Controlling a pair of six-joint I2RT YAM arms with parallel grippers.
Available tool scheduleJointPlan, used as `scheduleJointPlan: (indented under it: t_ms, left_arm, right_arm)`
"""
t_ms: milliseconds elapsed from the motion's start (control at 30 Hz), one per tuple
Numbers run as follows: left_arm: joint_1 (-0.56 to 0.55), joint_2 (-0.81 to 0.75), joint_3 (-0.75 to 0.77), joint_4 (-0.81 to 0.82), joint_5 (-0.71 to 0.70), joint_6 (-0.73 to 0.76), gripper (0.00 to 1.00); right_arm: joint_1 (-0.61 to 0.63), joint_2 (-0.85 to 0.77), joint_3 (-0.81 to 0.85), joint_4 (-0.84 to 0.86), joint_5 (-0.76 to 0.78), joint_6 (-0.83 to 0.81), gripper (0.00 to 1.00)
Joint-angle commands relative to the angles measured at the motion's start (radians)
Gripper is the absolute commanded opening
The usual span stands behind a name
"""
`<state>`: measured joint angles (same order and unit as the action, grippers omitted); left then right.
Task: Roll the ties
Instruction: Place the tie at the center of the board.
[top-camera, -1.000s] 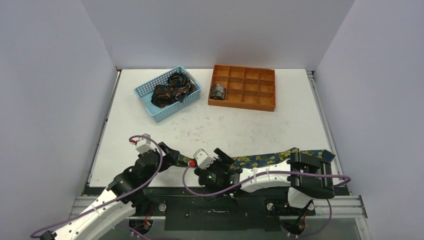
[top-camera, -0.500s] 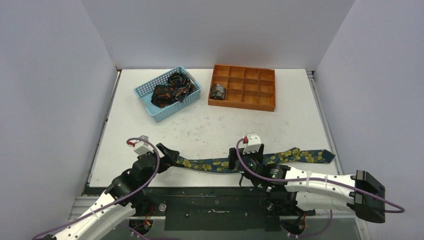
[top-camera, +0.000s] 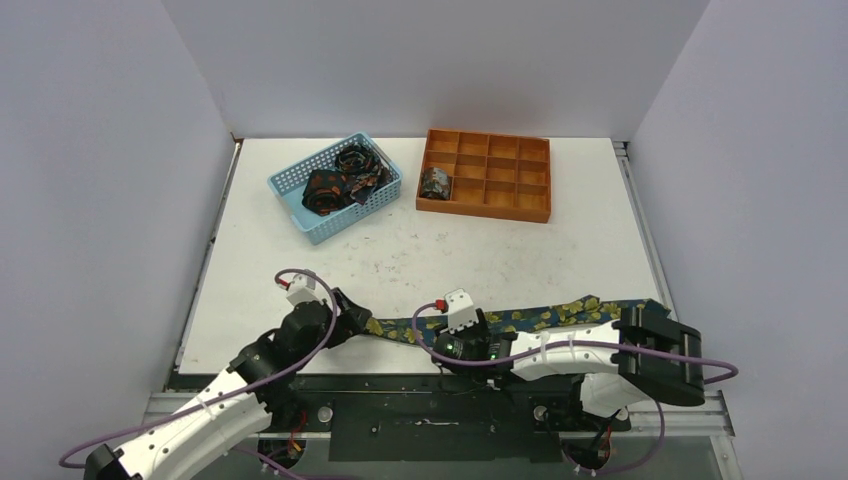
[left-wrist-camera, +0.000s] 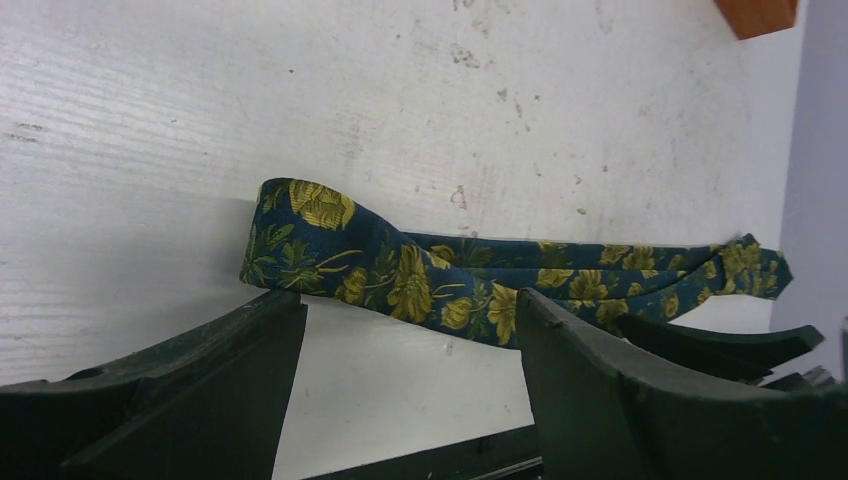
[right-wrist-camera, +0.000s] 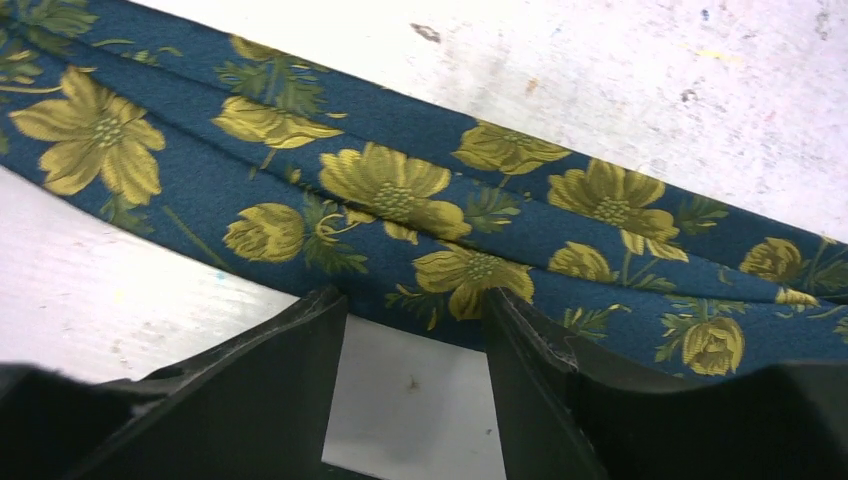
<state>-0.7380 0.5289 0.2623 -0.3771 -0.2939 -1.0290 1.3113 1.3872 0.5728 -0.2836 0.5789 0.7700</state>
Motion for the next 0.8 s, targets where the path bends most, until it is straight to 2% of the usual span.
scheduleJointPlan:
  t_ms: [0,133,267,567,600,667,700,767]
  left_arm:
    - [0.006,-0.08,-0.005,0.019,-0.014,-0.003,0.74]
    - [0.006,-0.093,-0.016,0.002,-0.016,-0.011,0.74]
    - [0.006,-0.084,-0.023,0.003,-0.011,-0.019,0.74]
    - [0.006,-0.115,0.036,-0.042,-0.041,0.001,0.73]
    - [0.006,-0.118,0.043,-0.048,-0.044,0.004,0.73]
    - [0.006,-0.119,0.051,-0.06,-0.052,0.007,0.74]
    - [0.006,-0.119,0.053,-0.066,-0.055,0.007,0.74]
    - [0.006,-0.115,0.05,-0.068,-0.056,0.004,0.74]
  right_arm:
    - [0.015,0.054,0.041,-0.016,0.006,0.011,0.46]
    - [0.017,0.081,0.038,-0.008,-0.019,0.019,0.22]
    - [0.017,0.071,0.047,-0.013,-0.032,0.016,0.06]
    - [-0.014,-0.098,0.115,-0.074,0.021,-0.02,0.05]
    - [-0.027,-0.106,0.114,-0.067,0.004,-0.03,0.09]
    - [-0.039,-0.105,0.105,-0.049,-0.022,-0.036,0.4]
    - [-0.044,-0.096,0.098,-0.04,-0.032,-0.034,0.52]
    - [-0.053,-0.067,0.081,-0.018,-0.051,-0.023,0.63]
